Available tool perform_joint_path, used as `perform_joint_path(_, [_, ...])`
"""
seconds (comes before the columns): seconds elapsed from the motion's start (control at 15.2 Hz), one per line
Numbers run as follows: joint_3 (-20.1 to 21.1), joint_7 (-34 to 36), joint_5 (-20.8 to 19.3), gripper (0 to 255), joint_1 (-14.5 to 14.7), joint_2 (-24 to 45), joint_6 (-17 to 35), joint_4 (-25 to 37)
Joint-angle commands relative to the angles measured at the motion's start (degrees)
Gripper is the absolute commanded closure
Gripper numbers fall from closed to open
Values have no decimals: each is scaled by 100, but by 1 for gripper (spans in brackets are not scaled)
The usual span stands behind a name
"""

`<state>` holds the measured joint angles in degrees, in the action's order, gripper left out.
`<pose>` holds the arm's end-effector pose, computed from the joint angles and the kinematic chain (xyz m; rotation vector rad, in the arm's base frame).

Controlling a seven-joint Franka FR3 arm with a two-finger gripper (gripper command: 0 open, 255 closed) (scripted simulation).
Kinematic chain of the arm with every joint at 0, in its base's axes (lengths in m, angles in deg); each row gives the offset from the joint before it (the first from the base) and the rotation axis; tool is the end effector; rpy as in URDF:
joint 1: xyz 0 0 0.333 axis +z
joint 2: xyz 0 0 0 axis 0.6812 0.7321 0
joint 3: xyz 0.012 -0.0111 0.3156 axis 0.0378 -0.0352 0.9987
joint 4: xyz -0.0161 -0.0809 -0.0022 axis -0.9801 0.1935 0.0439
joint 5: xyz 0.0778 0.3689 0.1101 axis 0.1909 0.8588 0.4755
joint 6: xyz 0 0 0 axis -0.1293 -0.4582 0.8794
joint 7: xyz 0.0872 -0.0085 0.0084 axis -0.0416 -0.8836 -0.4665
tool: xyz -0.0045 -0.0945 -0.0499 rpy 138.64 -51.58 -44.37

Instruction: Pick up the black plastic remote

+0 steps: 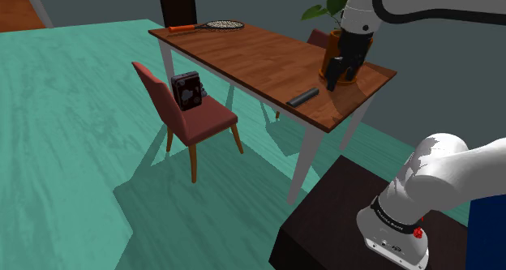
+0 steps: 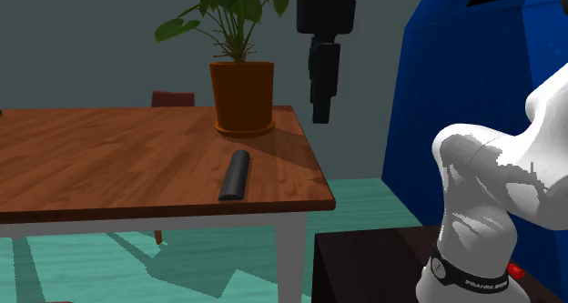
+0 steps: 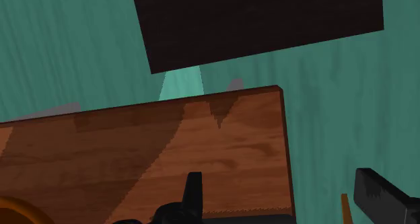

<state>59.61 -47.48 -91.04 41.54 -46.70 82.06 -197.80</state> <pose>0.3141 -0.0082 0.5881 3.0210 -0.2386 0.0075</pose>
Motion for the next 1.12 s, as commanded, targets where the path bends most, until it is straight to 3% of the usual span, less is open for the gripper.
perform_joint_path(0.0, [0,0,0,0,0,0,0,0])
perform_joint_path(0.4, [226,2731,880,0,-852,1432,618,541])
perform_joint_path(0.79, [134,5153,1648,0,-1549,2475,1396,807])
perform_joint_path(0.92, [56,5897,1899,0,-1751,2717,1710,782])
perform_joint_path(1.06, [37,6063,1969,0,-1798,2784,1869,704])
